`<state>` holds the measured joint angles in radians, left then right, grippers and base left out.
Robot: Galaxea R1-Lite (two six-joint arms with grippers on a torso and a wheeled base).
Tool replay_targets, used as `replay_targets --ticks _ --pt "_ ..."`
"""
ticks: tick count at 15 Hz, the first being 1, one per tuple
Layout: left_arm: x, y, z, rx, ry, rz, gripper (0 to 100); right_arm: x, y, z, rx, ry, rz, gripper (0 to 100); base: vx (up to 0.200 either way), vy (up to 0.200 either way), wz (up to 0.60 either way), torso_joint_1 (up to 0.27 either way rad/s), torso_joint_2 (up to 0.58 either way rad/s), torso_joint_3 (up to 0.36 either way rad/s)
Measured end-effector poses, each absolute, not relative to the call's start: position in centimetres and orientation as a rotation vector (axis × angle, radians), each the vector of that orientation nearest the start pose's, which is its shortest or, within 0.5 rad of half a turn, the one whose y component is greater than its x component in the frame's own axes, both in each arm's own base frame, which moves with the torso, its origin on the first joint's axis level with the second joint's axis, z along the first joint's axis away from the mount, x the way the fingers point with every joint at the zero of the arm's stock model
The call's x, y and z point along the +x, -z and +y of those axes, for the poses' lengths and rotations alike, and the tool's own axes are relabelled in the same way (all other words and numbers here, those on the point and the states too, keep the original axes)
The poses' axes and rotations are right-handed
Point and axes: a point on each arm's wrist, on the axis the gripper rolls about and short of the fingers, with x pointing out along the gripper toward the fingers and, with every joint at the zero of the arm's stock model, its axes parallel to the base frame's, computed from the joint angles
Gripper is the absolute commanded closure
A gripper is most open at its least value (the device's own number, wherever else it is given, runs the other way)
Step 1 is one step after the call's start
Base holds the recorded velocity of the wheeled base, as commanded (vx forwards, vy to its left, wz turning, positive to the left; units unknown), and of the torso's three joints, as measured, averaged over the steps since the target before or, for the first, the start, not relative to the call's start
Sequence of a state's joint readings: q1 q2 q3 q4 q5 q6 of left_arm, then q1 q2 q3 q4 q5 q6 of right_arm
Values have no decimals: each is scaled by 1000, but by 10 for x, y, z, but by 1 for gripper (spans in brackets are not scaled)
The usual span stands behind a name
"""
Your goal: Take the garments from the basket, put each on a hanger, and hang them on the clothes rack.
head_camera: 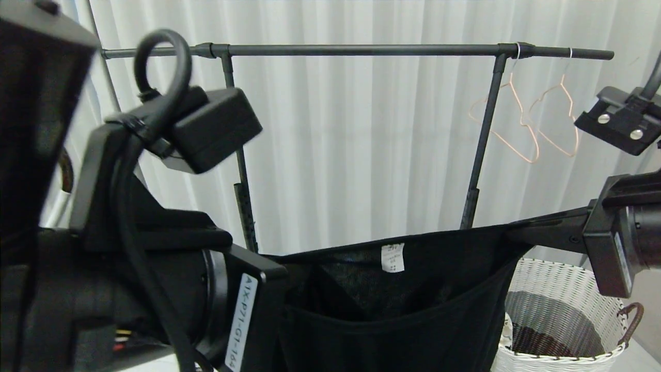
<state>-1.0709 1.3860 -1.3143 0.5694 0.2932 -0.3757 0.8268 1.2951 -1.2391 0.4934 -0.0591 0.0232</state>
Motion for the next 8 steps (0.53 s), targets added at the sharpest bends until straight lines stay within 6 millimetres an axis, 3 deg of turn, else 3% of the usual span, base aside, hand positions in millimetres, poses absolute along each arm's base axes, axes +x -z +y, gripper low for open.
replay_targets --ticks 4,8 --pt "113 -303 -172 183 506 528 100 121 -307 128 -207 -720 473 100 0 0 0 0 0 0" --pt "120 -322 -170 190 499 464 100 124 -333 131 -176 -734 364 100 0 0 0 0 0 0"
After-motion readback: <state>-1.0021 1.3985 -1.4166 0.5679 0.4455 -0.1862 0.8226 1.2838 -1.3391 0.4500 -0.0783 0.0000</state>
